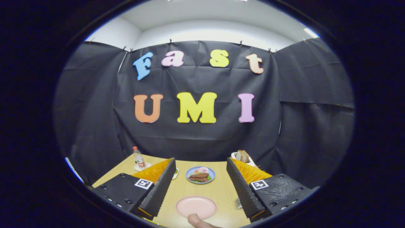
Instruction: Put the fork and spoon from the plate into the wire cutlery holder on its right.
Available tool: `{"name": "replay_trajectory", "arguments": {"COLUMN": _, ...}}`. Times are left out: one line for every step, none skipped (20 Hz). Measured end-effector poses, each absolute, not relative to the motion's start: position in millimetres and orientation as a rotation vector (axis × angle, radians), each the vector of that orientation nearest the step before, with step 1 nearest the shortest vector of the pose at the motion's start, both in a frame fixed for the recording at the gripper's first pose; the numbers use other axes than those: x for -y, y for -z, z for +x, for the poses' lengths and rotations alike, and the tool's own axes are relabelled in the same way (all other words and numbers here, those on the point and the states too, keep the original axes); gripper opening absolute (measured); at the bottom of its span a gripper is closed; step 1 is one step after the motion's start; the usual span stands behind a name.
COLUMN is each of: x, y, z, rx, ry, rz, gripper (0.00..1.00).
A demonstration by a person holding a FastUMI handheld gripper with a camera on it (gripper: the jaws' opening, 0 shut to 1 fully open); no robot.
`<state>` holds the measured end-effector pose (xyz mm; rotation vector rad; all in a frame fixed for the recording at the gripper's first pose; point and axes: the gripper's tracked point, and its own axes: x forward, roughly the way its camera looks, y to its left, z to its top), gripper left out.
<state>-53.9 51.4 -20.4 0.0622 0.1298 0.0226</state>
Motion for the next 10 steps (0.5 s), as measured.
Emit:
{"name": "replay_trajectory", "arguments": {"x": -47.8, "y": 16.5, "z": -61.2, "rx": -0.106, "ry": -0.003, "rz": 0.065, "gripper": 0.96}}
{"name": "replay_trajectory", "arguments": {"x": -49.1, "y": 13.1, "z": -68.8, "rx": -0.079, "ry": 0.009, "rz": 0.064, "gripper": 0.96}}
{"name": "replay_trajectory", "arguments": {"x": -48.4, "y": 9.4, "z": -74.6, "rx": -0.056, "ry": 0.020, "rz": 0.059, "gripper": 0.95}}
{"name": "replay_trajectory", "arguments": {"x": -47.4, "y": 11.5, "z": -80.0, "rx": -0.047, "ry": 0.036, "rz": 0.050, "gripper": 0.95}}
{"name": "replay_trajectory", "arguments": {"x": -46.5, "y": 10.9, "z": -82.6, "rx": -0.043, "ry": 0.046, "rz": 0.041, "gripper": 0.95}}
{"name": "replay_trajectory", "arguments": {"x": -47.6, "y": 12.1, "z": -87.6, "rx": -0.050, "ry": 0.059, "rz": 0.031, "gripper": 0.95}}
{"name": "replay_trajectory", "arguments": {"x": -46.5, "y": 13.3, "z": -90.5, "rx": -0.057, "ry": 0.065, "rz": 0.031, "gripper": 0.95}}
{"name": "replay_trajectory", "arguments": {"x": -48.4, "y": 11.9, "z": -92.0, "rx": -0.056, "ry": 0.068, "rz": 0.031, "gripper": 0.96}}
{"name": "replay_trajectory", "arguments": {"x": -46.4, "y": 12.2, "z": -93.9, "rx": -0.059, "ry": 0.080, "rz": 0.023, "gripper": 0.96}}
{"name": "replay_trajectory", "arguments": {"x": -46.6, "y": 13.1, "z": -94.3, "rx": -0.060, "ry": 0.080, "rz": 0.019, "gripper": 0.96}}
